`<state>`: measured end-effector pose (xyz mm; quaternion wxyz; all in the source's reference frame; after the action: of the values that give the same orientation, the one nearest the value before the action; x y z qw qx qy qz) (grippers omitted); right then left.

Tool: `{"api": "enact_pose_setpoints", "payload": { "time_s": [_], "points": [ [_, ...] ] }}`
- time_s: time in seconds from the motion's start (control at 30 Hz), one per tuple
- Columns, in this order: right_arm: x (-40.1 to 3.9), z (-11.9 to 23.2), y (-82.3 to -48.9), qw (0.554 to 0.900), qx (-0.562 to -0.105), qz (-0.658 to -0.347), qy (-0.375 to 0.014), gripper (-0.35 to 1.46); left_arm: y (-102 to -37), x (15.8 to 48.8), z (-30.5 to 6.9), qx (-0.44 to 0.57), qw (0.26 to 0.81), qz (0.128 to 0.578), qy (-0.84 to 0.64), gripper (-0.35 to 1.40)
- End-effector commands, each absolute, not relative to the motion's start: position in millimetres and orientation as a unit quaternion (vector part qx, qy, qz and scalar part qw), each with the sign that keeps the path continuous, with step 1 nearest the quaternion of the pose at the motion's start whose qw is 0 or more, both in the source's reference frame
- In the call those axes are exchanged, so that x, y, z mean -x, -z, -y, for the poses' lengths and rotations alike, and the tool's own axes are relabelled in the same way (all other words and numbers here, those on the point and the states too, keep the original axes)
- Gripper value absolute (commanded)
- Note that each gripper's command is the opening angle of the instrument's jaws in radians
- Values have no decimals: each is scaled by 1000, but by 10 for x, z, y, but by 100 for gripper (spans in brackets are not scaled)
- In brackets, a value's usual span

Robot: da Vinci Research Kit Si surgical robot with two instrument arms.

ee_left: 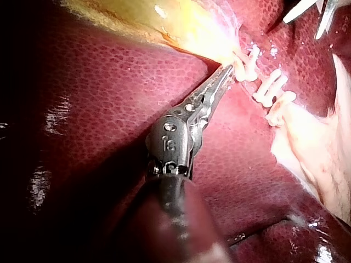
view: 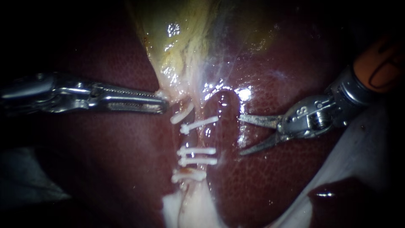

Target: Go to the cutting position right tube

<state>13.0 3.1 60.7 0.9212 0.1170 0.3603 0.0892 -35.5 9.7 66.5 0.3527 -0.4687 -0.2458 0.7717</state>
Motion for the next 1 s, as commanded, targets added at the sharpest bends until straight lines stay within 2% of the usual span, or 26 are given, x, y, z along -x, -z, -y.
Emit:
{"api": "enact_pose_setpoints", "payload": {
  "time_s": [0.03, 0.2, 0.47, 0.57, 0.8, 1.0],
  "points": [
    [-129, -31, -606, 921, -117, -360, -89, 143, -663, 353, -98, 469, 353, 247, -771, -35],
    [-129, -31, -606, 921, -117, -360, -89, 143, -637, 340, -104, 468, 354, 253, -769, -35],
    [-133, -30, -606, 916, -132, -369, -85, 143, -582, 324, -117, 486, 354, 237, -763, -35],
    [-141, -28, -609, 905, -162, -387, -71, 143, -579, 325, -115, 486, 355, 236, -763, -35],
    [-166, -13, -628, 873, -234, -412, -120, 143, -579, 324, -115, 486, 355, 236, -763, -35],
    [-182, -2, -664, 854, -282, -412, -146, 143, -579, 325, -115, 486, 355, 236, -763, -35]
  ]
}}
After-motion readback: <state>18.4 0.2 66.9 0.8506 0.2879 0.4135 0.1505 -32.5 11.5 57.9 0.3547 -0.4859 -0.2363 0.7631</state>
